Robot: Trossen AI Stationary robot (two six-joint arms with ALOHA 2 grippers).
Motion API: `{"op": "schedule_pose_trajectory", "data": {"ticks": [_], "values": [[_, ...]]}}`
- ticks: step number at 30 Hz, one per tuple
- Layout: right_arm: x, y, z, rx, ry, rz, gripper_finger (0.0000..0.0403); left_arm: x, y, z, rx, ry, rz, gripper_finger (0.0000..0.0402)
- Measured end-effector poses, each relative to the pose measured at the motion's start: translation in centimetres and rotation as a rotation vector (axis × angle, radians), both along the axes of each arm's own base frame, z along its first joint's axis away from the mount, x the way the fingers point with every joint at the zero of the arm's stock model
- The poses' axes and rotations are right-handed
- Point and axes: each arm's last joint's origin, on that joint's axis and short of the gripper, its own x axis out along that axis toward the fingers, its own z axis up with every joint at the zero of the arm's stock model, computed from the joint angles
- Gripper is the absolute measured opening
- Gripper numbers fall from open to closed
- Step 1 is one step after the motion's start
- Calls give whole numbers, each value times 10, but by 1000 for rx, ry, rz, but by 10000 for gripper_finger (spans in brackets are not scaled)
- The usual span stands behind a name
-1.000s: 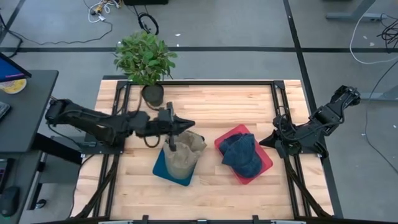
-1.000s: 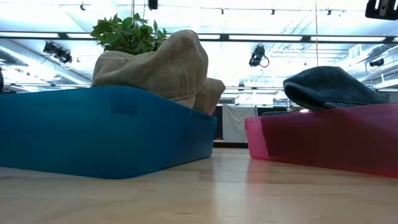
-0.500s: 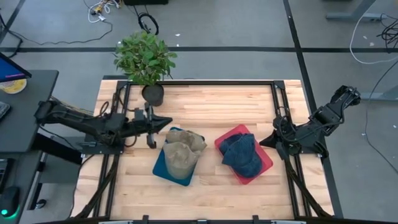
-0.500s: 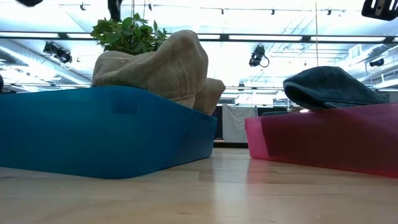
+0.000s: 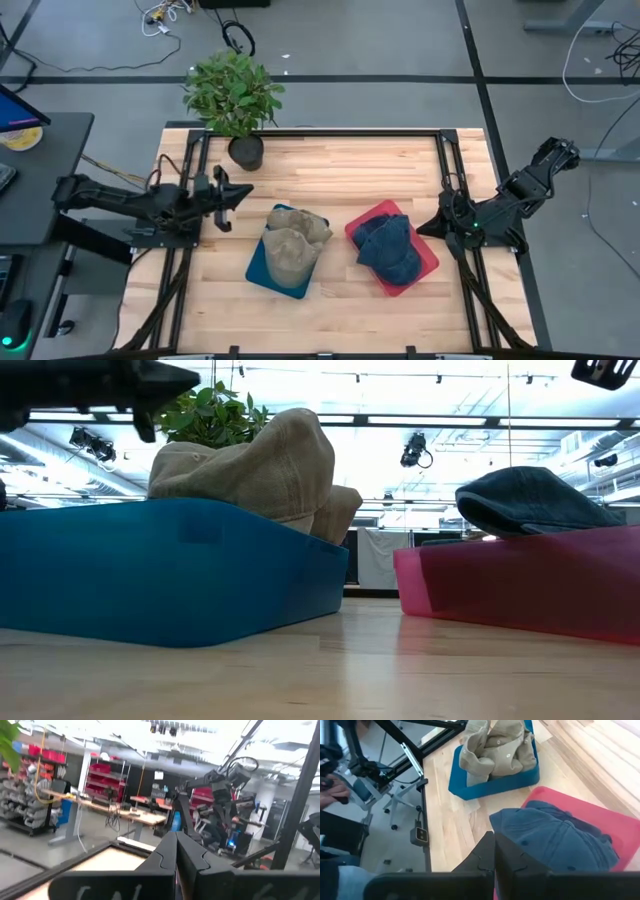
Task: Pick & Place hat
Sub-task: Return to Home Position
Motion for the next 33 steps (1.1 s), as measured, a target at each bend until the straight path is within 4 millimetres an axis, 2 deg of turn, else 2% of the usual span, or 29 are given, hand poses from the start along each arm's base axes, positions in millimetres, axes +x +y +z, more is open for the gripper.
{"op": "schedule_pose_trajectory", "data": {"ticks": [5,12,25,33], "values": [[2,1,2,15,-23,1,4,-15,3,-14,13,-50,12,2],[3,3,3,27,-32,-2,4,-26,8,-36,17,-75,40,2],[9,7,-1,87,4,-55,4,-40,14,-33,101,-107,54,2],[10,8,-1,90,0,-56,4,-40,14,-41,77,-37,25,2]]}}
